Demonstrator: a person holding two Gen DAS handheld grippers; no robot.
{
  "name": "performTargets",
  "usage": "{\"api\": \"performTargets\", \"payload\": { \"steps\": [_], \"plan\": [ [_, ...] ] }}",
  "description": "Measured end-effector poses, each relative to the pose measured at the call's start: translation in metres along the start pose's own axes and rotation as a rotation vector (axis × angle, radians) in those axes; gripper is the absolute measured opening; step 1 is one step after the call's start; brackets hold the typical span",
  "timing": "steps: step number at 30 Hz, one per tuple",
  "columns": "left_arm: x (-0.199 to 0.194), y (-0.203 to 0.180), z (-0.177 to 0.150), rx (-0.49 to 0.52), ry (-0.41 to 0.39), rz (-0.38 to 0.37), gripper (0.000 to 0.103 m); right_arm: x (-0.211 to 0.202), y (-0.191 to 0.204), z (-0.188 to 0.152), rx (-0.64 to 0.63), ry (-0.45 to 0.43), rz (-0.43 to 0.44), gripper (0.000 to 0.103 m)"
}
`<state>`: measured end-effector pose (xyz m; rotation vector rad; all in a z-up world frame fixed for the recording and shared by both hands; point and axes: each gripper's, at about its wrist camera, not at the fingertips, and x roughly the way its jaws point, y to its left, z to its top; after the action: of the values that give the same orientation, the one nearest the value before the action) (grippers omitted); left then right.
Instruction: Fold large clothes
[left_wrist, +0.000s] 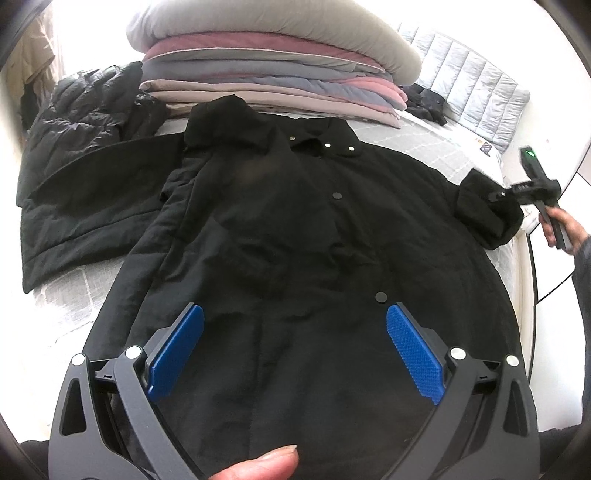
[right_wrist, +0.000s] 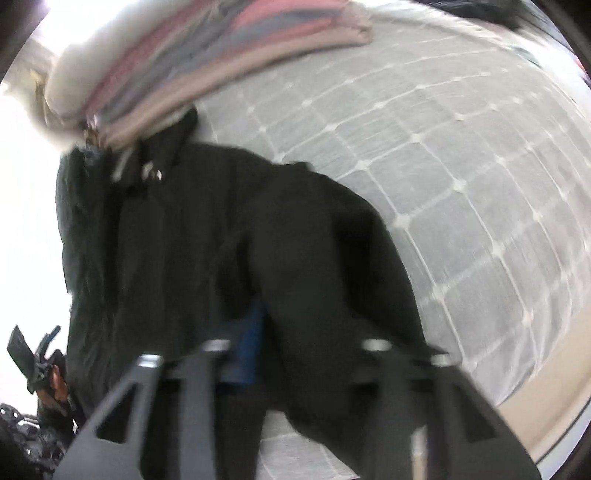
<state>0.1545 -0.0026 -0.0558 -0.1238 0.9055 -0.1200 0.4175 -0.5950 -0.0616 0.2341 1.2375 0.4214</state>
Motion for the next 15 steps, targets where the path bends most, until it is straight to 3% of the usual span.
{"api": "performTargets", "payload": {
  "steps": [4,7,8,10,12,15],
  "plan": [
    [0.0,-0.004,-0.002,0.018,0.025,-0.004,0.096,-0.009,-0.008,-0.027,0.044,-0.071,0.019,0.014],
    [0.002,-0.005,-0.002,0.041,0.052,0.039,0.095,-0.044,-0.017,-0.044,0.121,-0.265,0.088,0.012],
    [0.003,-0.004,-0.002,0.041,0.065,0.049,0.095,-0.064,-0.024,-0.053,0.157,-0.381,0.136,0.012],
    [0.008,-0.001,-0.002,0.036,0.098,0.052,0.095,-0.1,-0.051,-0.073,0.269,-0.599,0.243,0.012],
    [0.01,-0.002,-0.001,0.053,0.111,0.083,0.095,-0.121,-0.1,-0.109,0.487,-0.836,0.317,0.012],
    [0.008,-0.004,0.0,0.066,0.103,0.101,0.095,-0.089,-0.165,-0.172,0.84,-0.947,0.362,0.012]
  ]
}}
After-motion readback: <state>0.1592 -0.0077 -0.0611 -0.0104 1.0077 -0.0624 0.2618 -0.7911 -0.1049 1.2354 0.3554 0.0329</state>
